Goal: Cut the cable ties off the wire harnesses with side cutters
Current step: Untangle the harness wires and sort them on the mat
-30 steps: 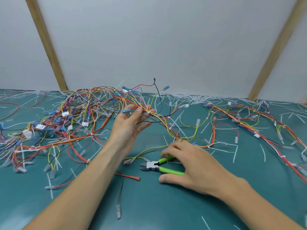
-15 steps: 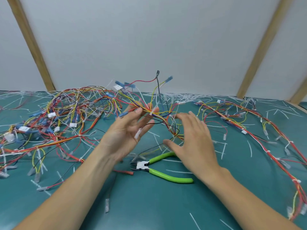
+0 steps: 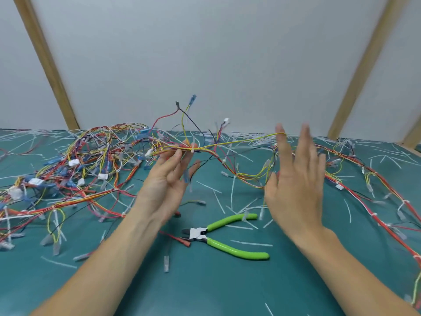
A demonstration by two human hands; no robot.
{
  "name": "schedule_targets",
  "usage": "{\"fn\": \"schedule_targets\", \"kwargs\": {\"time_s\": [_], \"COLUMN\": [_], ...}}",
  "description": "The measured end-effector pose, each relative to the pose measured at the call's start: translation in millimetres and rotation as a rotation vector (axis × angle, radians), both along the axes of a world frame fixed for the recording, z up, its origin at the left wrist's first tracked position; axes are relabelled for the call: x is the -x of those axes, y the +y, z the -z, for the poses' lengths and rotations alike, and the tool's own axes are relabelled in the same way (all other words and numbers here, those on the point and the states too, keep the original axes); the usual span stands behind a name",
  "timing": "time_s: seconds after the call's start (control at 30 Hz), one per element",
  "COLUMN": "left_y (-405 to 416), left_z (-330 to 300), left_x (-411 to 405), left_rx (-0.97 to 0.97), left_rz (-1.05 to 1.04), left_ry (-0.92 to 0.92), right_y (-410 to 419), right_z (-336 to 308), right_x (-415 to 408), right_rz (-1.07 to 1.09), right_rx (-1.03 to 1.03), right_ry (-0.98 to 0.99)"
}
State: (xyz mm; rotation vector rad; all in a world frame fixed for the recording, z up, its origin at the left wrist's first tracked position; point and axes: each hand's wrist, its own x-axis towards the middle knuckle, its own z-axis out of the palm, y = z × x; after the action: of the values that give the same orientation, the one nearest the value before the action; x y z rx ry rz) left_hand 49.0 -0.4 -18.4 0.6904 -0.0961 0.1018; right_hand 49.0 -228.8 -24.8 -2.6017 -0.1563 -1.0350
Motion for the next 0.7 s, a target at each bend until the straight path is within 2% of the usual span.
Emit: {"fn": "schedule_targets", "kwargs": {"time_s": [0.1,0.17,0.23,0.3,0.37,0.47,0.63,0.7], "left_y": [-2,-1,1,0,-8,-23,-30,-29], "left_z": [7,9,11,13,16,21,23,22], "left_x": [-2,-5,-7,-9,-6,2,7,8], "left_rx": [-0.069,-0.150,-0.321,-0.490,-0.556,-0.626,-0.736,-0.746], "left_rz": [-0.010,0.000,-0.082,-0.156,-0.156,-0.126,-0.167,-0.169], "left_ry": [-0.015,-0.024,-0.004,-0.006,-0.017,-0.037,-0.063,-0.047], "right_y": [0,-1,-4,-9,-9,8,27,23], "right_z": [-5,-3,0,-2,-7,-5,15,19], "right_x": [0,0,-1,1,4,15,19,16], "right_rz": [-0.130,-0.270,-0.338,-0.359,-0.422,-0.533,-0.508,-0.471], "right_rx": [-0.176,-0.228,-0.288,-0.388,-0.456,-0.358,-0.235,-0.259], "right_ry": [-0.100,-0.009,0.029,-0.076,-0.221,-0.292,0.097,0.138]}}
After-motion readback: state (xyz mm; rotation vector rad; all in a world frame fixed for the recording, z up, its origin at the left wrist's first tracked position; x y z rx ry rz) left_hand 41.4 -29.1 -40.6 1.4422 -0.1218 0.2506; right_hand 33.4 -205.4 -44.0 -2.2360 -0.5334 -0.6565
